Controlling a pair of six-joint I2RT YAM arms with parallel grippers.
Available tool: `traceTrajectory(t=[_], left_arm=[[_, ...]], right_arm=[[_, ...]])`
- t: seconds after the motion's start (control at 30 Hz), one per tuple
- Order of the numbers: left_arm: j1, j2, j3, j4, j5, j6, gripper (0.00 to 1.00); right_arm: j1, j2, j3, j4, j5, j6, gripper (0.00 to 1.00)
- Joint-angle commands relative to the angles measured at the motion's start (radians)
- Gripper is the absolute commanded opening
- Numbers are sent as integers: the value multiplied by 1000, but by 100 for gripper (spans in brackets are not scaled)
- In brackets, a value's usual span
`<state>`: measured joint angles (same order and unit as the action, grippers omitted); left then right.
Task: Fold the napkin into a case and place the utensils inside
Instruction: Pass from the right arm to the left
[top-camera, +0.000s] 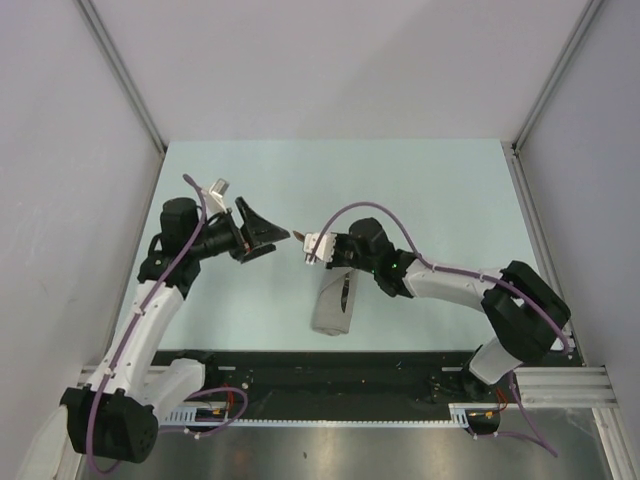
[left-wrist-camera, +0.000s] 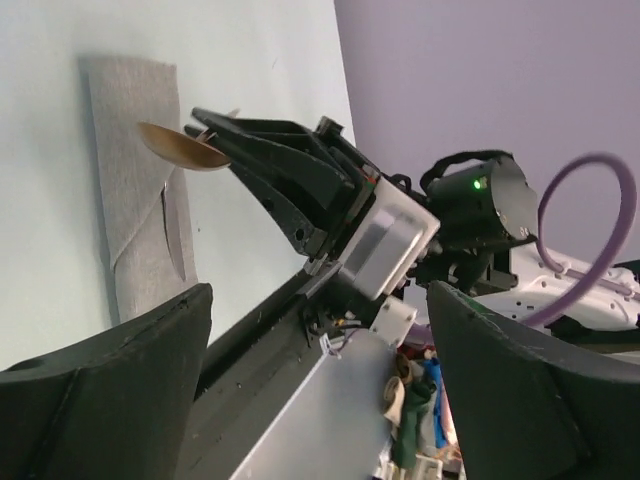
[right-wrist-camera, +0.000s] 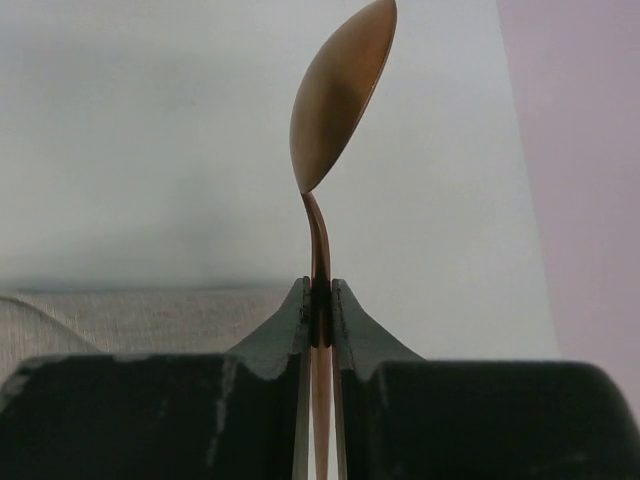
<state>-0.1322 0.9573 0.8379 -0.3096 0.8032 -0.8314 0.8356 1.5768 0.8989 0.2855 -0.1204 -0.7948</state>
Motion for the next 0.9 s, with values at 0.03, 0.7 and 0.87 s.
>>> traceTrajectory(t=[0.03, 0.7, 0.87], left_arm=[[3, 18, -39, -57, 42, -75, 92], [-78, 71, -157, 132, 50, -229, 40], [-80, 54, -194, 185, 54, -221, 0]], right_arm=[[79, -110, -54, 149, 194, -308, 0], [203, -178, -118, 218, 217, -371, 0], [207, -172, -100, 221, 286, -224, 17]])
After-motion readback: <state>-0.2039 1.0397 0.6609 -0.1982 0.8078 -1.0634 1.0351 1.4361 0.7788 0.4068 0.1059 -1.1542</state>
